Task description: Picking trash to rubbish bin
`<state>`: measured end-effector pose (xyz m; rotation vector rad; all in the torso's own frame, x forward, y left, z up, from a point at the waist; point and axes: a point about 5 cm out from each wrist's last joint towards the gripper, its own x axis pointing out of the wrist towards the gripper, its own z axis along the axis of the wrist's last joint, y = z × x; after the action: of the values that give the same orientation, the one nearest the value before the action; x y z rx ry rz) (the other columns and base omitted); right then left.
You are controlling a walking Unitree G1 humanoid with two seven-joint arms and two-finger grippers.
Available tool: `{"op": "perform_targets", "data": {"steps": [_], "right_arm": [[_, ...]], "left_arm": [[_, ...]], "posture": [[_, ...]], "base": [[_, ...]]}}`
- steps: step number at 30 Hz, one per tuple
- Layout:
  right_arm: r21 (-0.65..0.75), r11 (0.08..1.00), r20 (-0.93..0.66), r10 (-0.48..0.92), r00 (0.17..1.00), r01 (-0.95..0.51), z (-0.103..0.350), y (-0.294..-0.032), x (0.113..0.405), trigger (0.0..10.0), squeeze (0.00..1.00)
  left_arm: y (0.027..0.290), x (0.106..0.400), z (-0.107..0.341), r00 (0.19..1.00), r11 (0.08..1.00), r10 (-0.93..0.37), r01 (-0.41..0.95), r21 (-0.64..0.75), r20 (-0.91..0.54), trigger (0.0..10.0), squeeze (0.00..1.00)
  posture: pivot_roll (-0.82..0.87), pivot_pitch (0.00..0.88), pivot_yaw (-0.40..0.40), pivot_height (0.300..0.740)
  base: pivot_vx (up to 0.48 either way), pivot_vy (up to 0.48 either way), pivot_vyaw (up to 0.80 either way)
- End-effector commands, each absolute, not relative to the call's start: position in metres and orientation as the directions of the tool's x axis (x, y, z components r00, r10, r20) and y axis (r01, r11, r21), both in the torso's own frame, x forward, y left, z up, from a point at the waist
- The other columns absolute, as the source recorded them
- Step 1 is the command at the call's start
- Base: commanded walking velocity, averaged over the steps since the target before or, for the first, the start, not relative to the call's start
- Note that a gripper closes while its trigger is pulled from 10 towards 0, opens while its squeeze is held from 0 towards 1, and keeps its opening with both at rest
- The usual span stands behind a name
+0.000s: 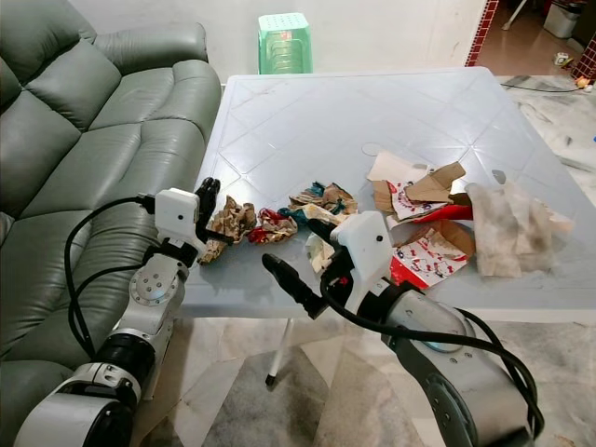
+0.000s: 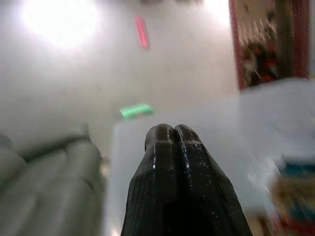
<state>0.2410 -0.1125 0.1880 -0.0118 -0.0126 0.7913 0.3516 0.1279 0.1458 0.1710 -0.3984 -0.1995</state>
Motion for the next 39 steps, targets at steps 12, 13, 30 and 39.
{"op": "perform_targets", "data": {"steps": [12, 13, 30, 39], "right_arm": [[-0.075, 0.769, 0.061, 0.639, 0.767, -0.635, 0.191, -0.112, 0.256, 10.0, 0.00], [-0.085, 0.776, 0.067, 0.630, 0.774, -0.624, 0.191, -0.112, 0.258, 10.0, 0.00], [-0.091, 0.803, 0.097, 0.595, 0.798, -0.588, 0.187, -0.108, 0.267, 10.0, 0.00], [-0.064, 0.694, -0.021, 0.718, 0.696, -0.718, 0.172, -0.112, 0.243, 10.0, 0.00]], "left_arm": [[0.129, 0.337, 0.211, 0.730, 0.963, -0.149, -0.046, 0.265, 0.667, 0.0, 0.00], [0.127, 0.333, 0.212, 0.721, 0.961, -0.161, -0.041, 0.274, 0.674, 0.0, 0.00], [0.101, 0.329, 0.165, 0.879, 0.954, -0.299, 0.264, 0.143, 0.372, 10.0, 1.00], [0.097, 0.327, 0.149, 0.864, 0.901, -0.435, 0.417, 0.123, 0.253, 10.0, 1.00]], "posture": [[-0.16, 0.052, 0.037, 0.740], [-0.16, 0.052, 0.037, 0.740], [-0.12, 0.044, 0.042, 0.740], [-0.16, 0.056, 0.044, 0.740]], "base": [[0.000, 0.000, 0.00], [0.000, 0.000, 0.00], [0.000, 0.000, 0.00], [0.000, 0.000, 0.00]]}}
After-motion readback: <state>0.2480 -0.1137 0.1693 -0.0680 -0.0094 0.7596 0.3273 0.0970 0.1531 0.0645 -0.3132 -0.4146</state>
